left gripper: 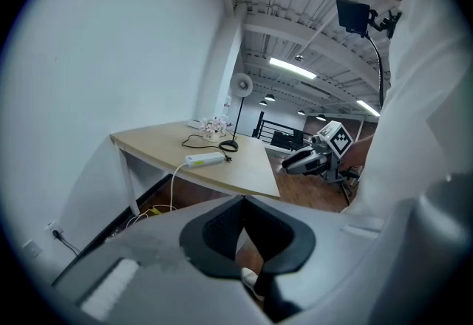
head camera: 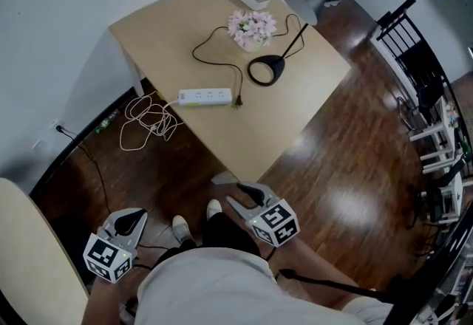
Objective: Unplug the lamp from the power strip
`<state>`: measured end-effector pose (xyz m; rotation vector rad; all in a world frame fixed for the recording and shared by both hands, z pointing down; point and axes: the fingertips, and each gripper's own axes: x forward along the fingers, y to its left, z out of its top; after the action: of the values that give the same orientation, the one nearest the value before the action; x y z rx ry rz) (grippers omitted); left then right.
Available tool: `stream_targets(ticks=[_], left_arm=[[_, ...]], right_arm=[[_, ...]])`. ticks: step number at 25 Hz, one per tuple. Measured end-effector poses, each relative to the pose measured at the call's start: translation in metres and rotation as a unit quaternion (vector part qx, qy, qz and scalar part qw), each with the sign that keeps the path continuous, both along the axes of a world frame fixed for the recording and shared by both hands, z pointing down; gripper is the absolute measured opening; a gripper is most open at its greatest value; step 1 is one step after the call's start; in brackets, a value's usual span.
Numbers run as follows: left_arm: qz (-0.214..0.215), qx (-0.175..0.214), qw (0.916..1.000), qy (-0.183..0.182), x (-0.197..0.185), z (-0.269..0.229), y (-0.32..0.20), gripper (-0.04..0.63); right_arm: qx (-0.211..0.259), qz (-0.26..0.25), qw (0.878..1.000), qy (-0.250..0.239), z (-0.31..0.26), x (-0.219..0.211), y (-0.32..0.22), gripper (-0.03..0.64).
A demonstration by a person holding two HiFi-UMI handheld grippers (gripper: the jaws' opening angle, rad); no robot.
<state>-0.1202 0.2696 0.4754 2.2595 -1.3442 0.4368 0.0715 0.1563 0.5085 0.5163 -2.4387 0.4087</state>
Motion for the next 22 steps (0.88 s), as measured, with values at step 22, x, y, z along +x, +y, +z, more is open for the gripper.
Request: stream_targets(ticks=[22], left_arm=[[0.027,0.045,0.9982,0.029,0.198,-0.057,0.027,0.006]], right_arm=[[0.039,-0.043,0.994,-0.093,-0.073,0.128,0.072,0.166]])
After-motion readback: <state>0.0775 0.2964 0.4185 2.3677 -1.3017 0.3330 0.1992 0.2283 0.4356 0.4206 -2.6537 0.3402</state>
